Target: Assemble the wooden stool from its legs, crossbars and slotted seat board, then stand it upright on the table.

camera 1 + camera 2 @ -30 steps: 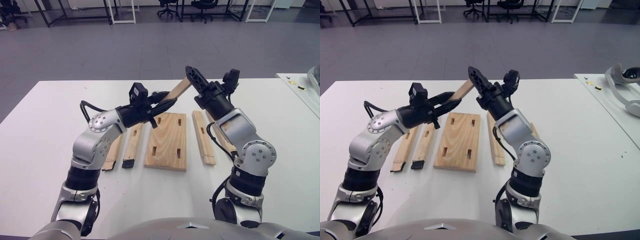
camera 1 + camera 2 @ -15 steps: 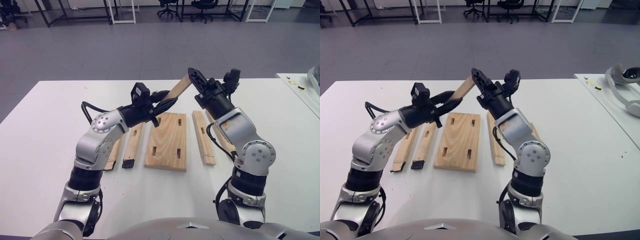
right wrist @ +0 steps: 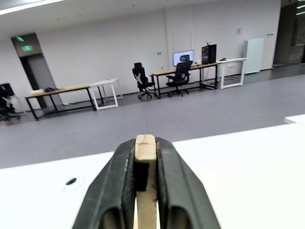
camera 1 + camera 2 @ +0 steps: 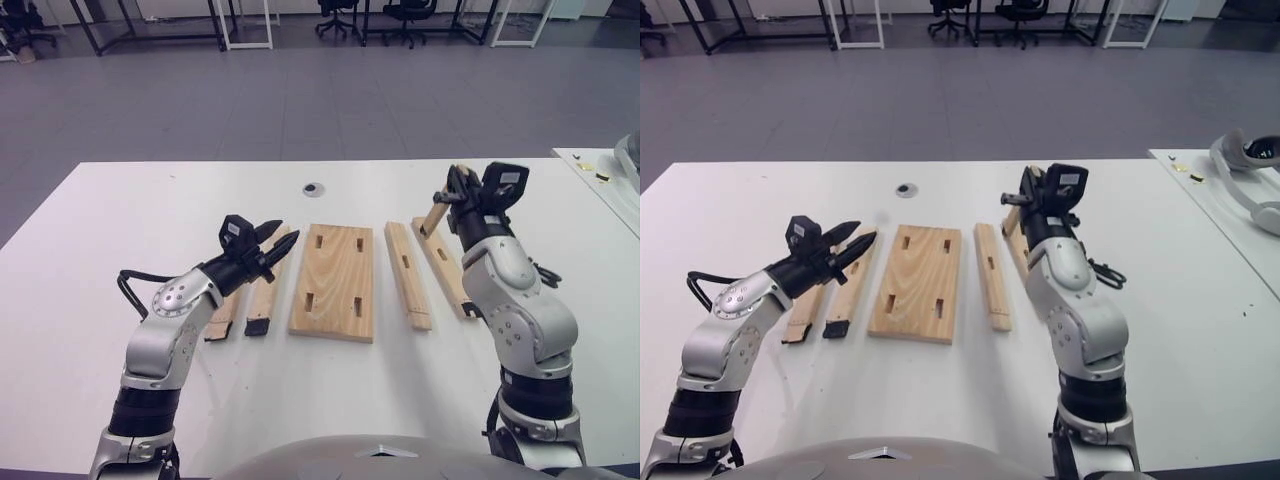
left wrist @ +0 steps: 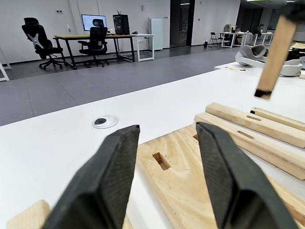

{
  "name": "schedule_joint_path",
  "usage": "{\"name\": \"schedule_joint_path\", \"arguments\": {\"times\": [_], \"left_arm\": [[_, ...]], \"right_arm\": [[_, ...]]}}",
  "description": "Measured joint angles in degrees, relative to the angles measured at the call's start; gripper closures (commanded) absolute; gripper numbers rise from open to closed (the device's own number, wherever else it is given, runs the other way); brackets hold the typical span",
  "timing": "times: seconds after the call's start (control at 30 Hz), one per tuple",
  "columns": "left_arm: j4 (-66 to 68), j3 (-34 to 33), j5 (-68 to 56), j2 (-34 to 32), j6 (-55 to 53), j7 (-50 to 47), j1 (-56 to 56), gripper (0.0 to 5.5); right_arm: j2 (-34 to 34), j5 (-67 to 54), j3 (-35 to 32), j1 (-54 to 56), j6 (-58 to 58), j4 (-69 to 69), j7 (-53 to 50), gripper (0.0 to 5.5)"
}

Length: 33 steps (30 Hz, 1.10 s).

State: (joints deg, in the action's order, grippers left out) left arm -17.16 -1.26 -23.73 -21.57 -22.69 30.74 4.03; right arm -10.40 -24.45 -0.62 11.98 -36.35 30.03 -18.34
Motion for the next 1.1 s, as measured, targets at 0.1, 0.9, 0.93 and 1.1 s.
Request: {"name": "schedule_joint_path", "arguments": {"times": [0.1,0.9,0.93,1.1], "left_arm": [[0.1,-0.4,0.9,0.0,0.5,-0.3,0.1,3.34],[1.3,-0.9,1.6,-0.9,0.5,0.3,2.0,3.34],[1.3,-0.9,1.6,-0.9,0.5,0.3,2.0,3.34],[1.3,-0.9,1.8,-0.9,0.5,0.3,2.3,3.34]], "right_arm": [[3.3,2.4,1.1,-1.0,0.8,-0.6,0.0,5.08],[10.5,12.0,0.7,-3.1,9.6,-12.5,8.0,5.08],[10.7,12.5,0.6,-3.1,10.0,-13.5,8.1,5.08],[10.9,13.4,-0.4,-3.2,10.6,-14.1,9.1,5.08]]}}
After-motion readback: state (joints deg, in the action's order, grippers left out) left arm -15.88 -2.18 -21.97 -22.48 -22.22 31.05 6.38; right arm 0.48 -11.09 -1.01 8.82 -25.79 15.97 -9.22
